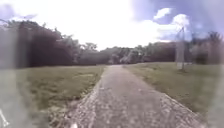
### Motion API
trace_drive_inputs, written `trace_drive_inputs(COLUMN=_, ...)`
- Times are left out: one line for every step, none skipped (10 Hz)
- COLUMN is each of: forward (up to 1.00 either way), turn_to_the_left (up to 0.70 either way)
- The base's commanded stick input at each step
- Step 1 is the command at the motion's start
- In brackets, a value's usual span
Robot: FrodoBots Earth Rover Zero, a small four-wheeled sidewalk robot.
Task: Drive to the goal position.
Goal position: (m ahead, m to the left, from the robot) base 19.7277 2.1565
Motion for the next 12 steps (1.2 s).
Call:
trace_drive_inputs(forward=1.0, turn_to_the_left=0.0)
trace_drive_inputs(forward=1.0, turn_to_the_left=0.0)
trace_drive_inputs(forward=1.0, turn_to_the_left=0.0)
trace_drive_inputs(forward=1.0, turn_to_the_left=0.0)
trace_drive_inputs(forward=1.0, turn_to_the_left=0.0)
trace_drive_inputs(forward=1.0, turn_to_the_left=0.0)
trace_drive_inputs(forward=1.0, turn_to_the_left=0.0)
trace_drive_inputs(forward=1.0, turn_to_the_left=0.0)
trace_drive_inputs(forward=1.0, turn_to_the_left=0.0)
trace_drive_inputs(forward=1.0, turn_to_the_left=0.0)
trace_drive_inputs(forward=1.0, turn_to_the_left=0.0)
trace_drive_inputs(forward=1.0, turn_to_the_left=0.0)
